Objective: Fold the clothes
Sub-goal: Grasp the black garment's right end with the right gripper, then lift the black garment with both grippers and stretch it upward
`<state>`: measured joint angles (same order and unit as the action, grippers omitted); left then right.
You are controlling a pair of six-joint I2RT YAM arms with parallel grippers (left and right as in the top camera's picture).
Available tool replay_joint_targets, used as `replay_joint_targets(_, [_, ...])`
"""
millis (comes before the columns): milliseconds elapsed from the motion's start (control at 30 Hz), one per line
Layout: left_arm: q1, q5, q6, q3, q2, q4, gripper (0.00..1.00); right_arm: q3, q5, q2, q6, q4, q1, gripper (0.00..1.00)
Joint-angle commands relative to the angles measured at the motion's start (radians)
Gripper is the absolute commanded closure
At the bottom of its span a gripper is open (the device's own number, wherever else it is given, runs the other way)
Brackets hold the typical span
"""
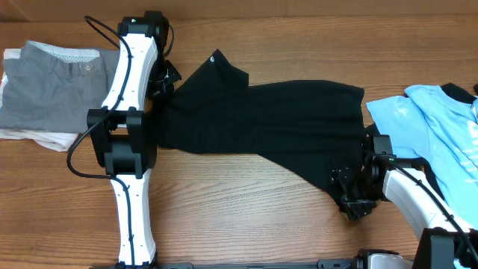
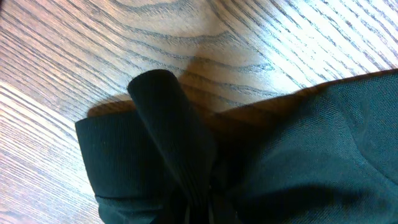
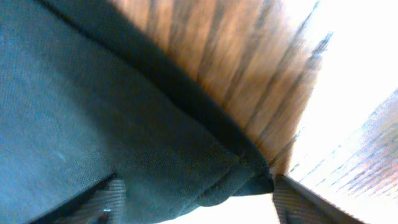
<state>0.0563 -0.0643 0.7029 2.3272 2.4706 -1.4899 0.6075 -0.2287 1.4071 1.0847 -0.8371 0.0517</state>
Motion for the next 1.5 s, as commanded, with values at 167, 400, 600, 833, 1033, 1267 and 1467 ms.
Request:
replay_joint_targets(167, [-0.012, -0.02, -0.027, 0.029, 0.005, -0.007, 0.96, -0.023, 0.004, 0.007, 0.001, 0.024, 0.0, 0.88])
replay_joint_targets(400, [-0.011, -0.039, -0.03, 0.119, -0.007, -0.09, 0.96, 0.036, 0.053, 0.006, 0.002, -0.006, 0.0, 0.96])
replay_joint_targets(600, [0.017, -0.105, -0.03, 0.274, -0.09, -0.194, 0.96, 0.299, 0.212, 0.006, 0.0, -0.202, 0.0, 0.96])
replay_joint_targets(833, [0.03, -0.103, -0.038, 0.32, -0.246, -0.2, 0.96, 0.647, 0.299, 0.006, -0.047, -0.381, 0.0, 0.96])
replay_joint_targets(1033, [0.03, -0.136, -0.045, 0.32, -0.405, -0.198, 0.96, 0.887, 0.311, 0.0, -0.069, -0.46, 0.0, 0.96])
replay_joint_targets(1267, [0.03, -0.182, -0.045, 0.32, -0.572, -0.17, 0.96, 1.022, 0.333, -0.05, -0.072, -0.474, 0.0, 0.96])
replay_joint_targets(1467, [0.03, -0.182, -0.045, 0.32, -0.645, -0.143, 0.96, 1.073, 0.345, -0.1, -0.099, -0.451, 0.0, 0.96])
